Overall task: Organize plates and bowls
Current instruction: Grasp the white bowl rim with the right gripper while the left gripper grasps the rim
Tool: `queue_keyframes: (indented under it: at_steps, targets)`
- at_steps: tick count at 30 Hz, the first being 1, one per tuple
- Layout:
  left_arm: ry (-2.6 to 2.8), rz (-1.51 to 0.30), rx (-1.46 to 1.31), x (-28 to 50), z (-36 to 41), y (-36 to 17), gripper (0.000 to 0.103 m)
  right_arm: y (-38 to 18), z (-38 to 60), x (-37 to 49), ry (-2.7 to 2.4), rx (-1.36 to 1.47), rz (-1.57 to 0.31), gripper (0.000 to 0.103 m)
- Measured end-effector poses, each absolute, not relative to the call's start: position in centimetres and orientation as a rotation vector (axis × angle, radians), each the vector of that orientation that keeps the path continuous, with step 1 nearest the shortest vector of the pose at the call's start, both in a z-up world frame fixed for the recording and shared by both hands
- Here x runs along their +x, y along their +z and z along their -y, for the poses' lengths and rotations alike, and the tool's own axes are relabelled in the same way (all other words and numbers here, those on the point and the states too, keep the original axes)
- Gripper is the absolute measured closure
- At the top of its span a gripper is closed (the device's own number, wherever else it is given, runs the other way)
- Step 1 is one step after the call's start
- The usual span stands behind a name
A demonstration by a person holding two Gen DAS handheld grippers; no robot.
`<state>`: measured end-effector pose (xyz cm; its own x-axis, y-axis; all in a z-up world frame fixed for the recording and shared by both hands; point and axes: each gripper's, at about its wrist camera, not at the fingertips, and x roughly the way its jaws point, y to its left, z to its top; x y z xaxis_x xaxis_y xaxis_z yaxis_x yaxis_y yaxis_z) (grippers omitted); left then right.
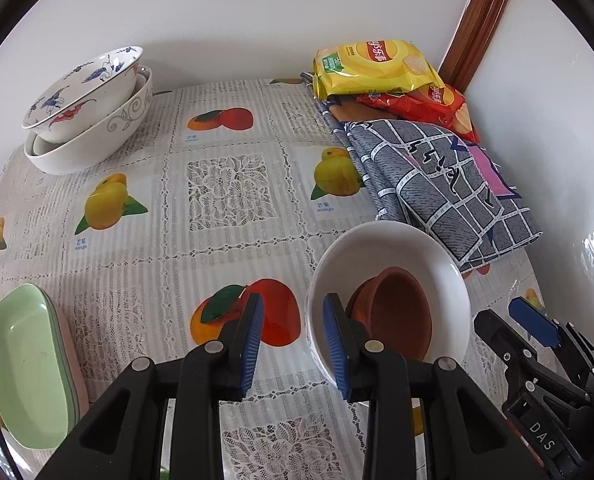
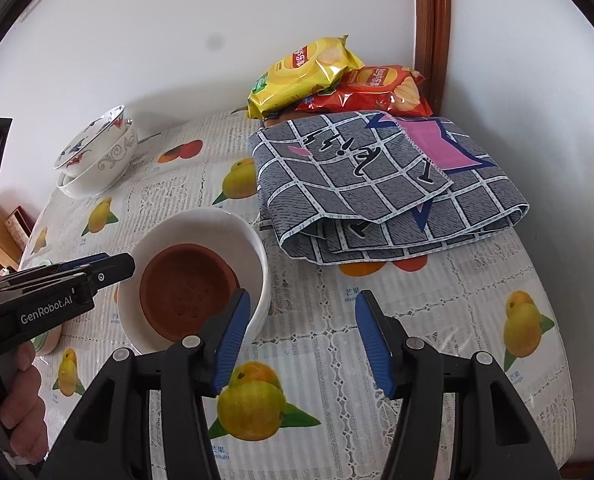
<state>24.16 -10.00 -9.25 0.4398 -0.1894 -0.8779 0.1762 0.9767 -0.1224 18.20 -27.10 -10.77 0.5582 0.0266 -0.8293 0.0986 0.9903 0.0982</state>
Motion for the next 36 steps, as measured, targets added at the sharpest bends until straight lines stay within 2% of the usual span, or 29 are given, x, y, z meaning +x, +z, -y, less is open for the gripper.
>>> queue_keyframes:
  at_steps: [10,22,26,36]
  targets:
    - [-0.237,-1.144,-0.025,25.5,10.0,-11.3,0.073,-13.0,26.5,20.2,-0.033,0.142,-1.042,0.06]
    - [-0.236,-1.165,0.008,26.4,10.5,-12.4,0.069,-14.4,25.8,21.6,-0.052,0.121,-1.095,0.061]
    - [-0.231,-1.16,0.008,26.5,10.3,-12.4,0.064,-14.5,25.6,21.5,-0.059,0.106,-1.078,0.061]
    - [-0.231,-1.132,0.016,26.2,10.3,-12.3,0.063,-14.5,25.7,21.5,-0.088,0.105,-1.055,0.056]
